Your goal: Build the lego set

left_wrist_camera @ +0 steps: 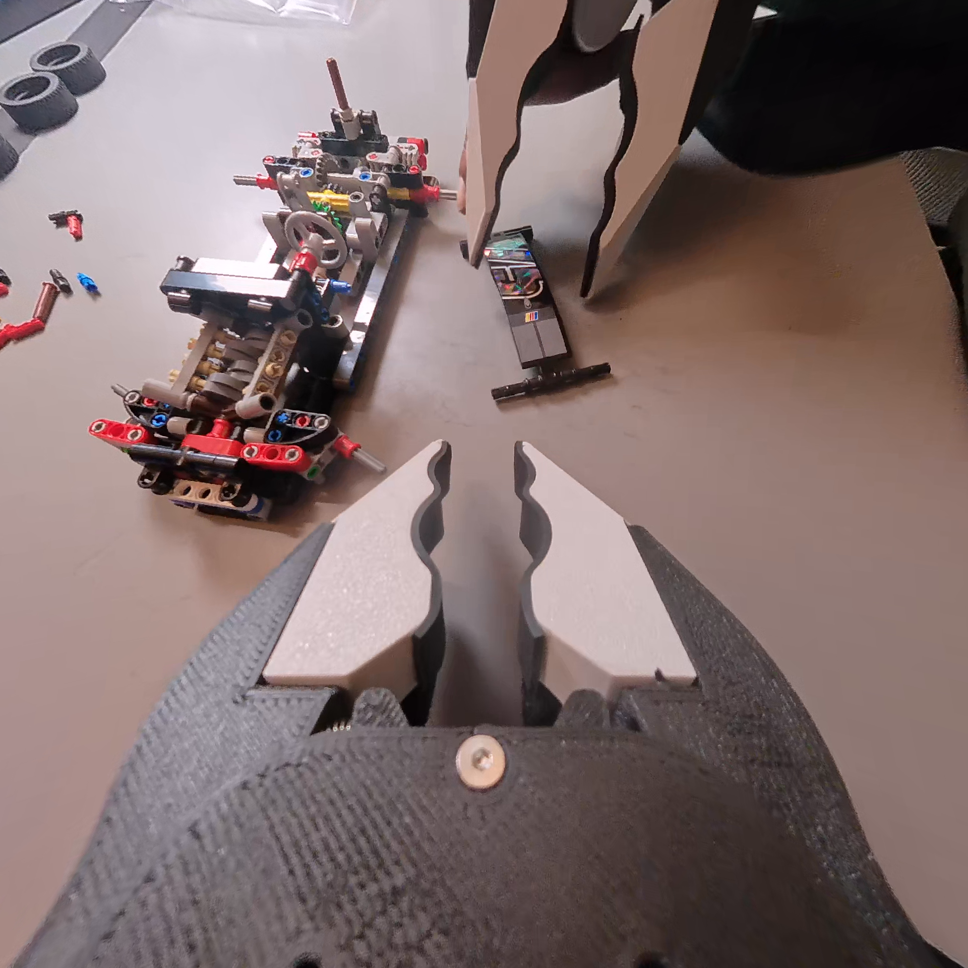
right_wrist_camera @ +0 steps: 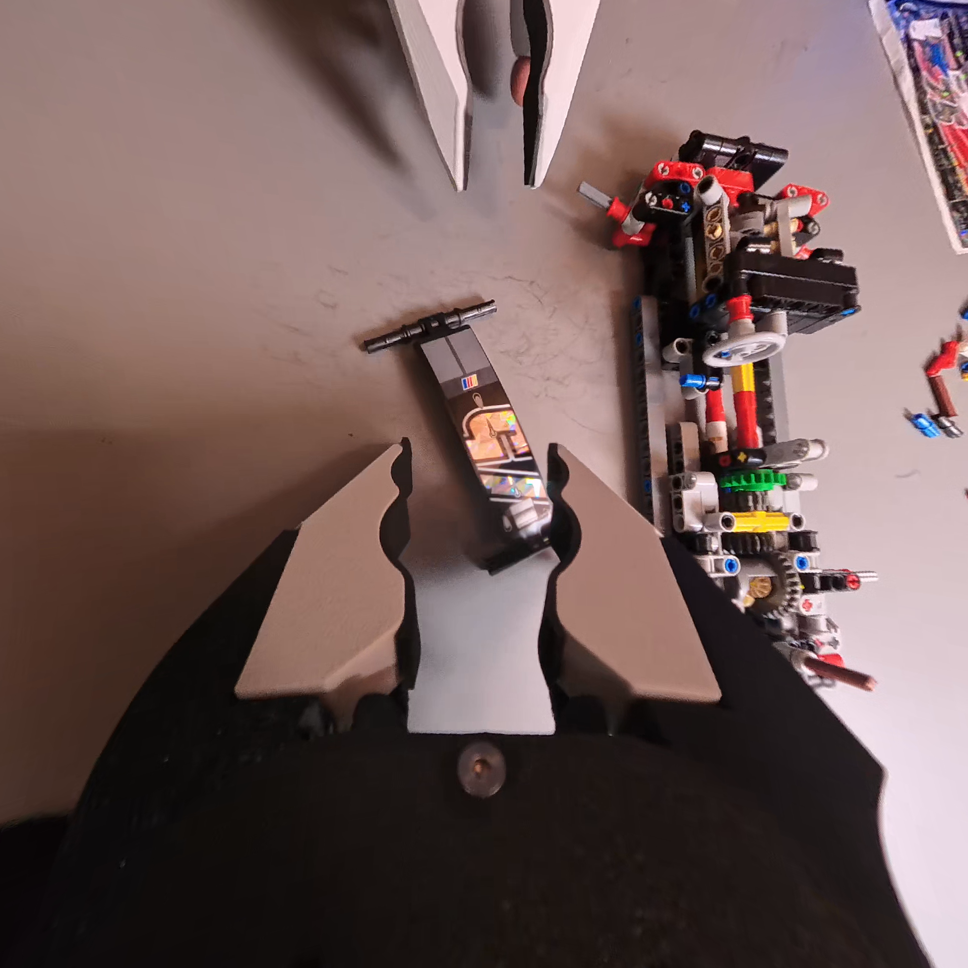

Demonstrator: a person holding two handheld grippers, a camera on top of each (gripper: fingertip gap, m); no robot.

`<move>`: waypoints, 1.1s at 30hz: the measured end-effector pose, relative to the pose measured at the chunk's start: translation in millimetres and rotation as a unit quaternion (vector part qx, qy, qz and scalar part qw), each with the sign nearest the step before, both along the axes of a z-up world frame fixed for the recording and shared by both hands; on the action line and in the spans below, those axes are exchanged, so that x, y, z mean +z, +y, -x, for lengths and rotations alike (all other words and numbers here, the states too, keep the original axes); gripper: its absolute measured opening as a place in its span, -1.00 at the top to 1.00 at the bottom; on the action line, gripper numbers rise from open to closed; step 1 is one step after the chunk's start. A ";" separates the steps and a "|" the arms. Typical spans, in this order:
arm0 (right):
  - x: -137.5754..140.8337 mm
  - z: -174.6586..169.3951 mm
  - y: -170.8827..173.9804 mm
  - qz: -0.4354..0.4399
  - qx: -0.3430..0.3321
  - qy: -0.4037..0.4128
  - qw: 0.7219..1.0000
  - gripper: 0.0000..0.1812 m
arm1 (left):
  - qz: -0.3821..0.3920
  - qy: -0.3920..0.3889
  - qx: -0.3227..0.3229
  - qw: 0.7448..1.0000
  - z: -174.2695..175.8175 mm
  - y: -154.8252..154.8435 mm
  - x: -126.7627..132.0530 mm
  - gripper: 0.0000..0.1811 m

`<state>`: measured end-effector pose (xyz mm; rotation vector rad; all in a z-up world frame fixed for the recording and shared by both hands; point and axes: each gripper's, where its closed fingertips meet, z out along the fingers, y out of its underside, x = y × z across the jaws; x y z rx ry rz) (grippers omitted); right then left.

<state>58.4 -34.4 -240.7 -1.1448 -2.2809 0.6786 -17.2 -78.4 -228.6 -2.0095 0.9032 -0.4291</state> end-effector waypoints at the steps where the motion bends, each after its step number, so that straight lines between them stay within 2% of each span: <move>1: -1.2 1.4 0.3 0.015 0.003 -0.001 1.000 0.60 | 0.001 0.001 0.000 1.000 0.2 0.1 -1.1 0.75; 3: -4.1 3.8 3.7 0.029 0.002 -0.006 1.000 0.64 | 0.004 0.004 -0.001 1.000 -0.3 -0.1 -3.2 0.75; 6: -4.3 0.8 1.8 0.000 0.019 -0.006 1.000 0.71 | 0.003 0.007 -0.003 1.000 -1.1 -0.6 -3.2 0.75; 9: -4.7 -1.9 1.4 -0.005 0.006 -0.021 1.000 0.73 | 0.004 0.006 -0.001 1.000 -0.5 -0.1 -3.4 0.76; 15: -4.7 -4.9 -0.1 -0.007 -0.026 -0.040 0.999 0.75 | 0.007 0.006 -0.001 1.000 -0.1 0.1 -5.7 0.76; 22: -0.1 -1.1 -5.7 0.007 -0.019 -0.022 1.000 0.71 | 0.002 -0.007 0.004 1.000 0.7 2.1 -2.4 0.75; 24: 11.3 3.6 -6.6 0.037 -0.020 0.006 0.999 0.66 | -0.019 -0.029 0.012 0.999 1.0 5.9 7.8 0.72; 27: 47.8 16.6 -3.7 0.110 -0.032 0.097 0.989 0.59 | -0.059 -0.071 0.057 0.994 11.4 17.7 30.8 0.64; 31: 101.9 33.9 37.3 0.158 -0.107 0.242 0.951 0.60 | -0.121 -0.104 0.143 0.977 41.3 33.2 56.2 0.61; 33: 119.2 38.3 62.9 0.168 -0.147 0.284 0.933 0.60 | -0.146 -0.110 0.165 0.969 51.4 35.7 64.6 0.61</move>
